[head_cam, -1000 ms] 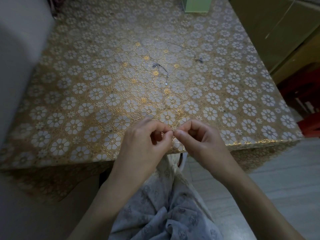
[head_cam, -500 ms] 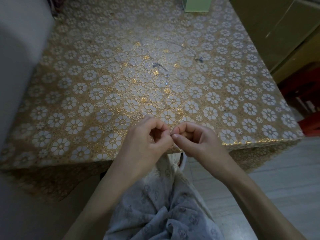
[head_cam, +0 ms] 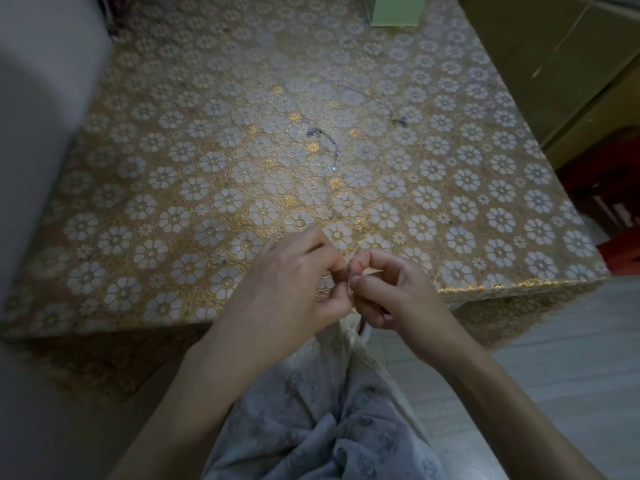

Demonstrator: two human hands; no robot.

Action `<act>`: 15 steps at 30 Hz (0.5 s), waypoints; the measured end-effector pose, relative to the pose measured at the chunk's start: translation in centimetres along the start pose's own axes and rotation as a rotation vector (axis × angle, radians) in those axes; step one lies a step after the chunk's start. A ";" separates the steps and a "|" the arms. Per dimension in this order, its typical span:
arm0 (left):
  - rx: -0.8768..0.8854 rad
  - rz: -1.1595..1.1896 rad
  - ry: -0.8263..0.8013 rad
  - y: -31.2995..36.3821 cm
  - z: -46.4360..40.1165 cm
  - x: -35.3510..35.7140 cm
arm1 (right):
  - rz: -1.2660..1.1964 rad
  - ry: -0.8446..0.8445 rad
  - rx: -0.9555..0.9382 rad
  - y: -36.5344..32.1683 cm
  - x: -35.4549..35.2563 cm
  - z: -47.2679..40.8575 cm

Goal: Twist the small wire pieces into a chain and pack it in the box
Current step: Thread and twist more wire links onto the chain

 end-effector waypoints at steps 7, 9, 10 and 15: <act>-0.086 0.269 0.035 -0.4 0.1 -0.1 | -0.241 -0.034 -0.021 0.4 0.0 -0.3; -0.150 0.437 0.052 -0.4 0.1 0.0 | -0.220 -0.049 -0.023 0.3 0.0 -0.2; -0.187 0.532 0.059 -0.5 0.2 0.0 | -0.212 -0.056 -0.025 0.2 -0.1 -0.2; -0.289 0.920 -0.012 -0.4 0.4 0.5 | -0.162 -0.104 -0.032 0.0 -0.3 -0.2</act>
Point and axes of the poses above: each hand's wrist, its own z-axis away from the middle knuckle, its own x-axis out of the palm, y = z × x, the point moved 3 cm from there along -z, towards the middle knuckle, and after that the axes turned 15 degrees about -y, right-handed, at the moved point
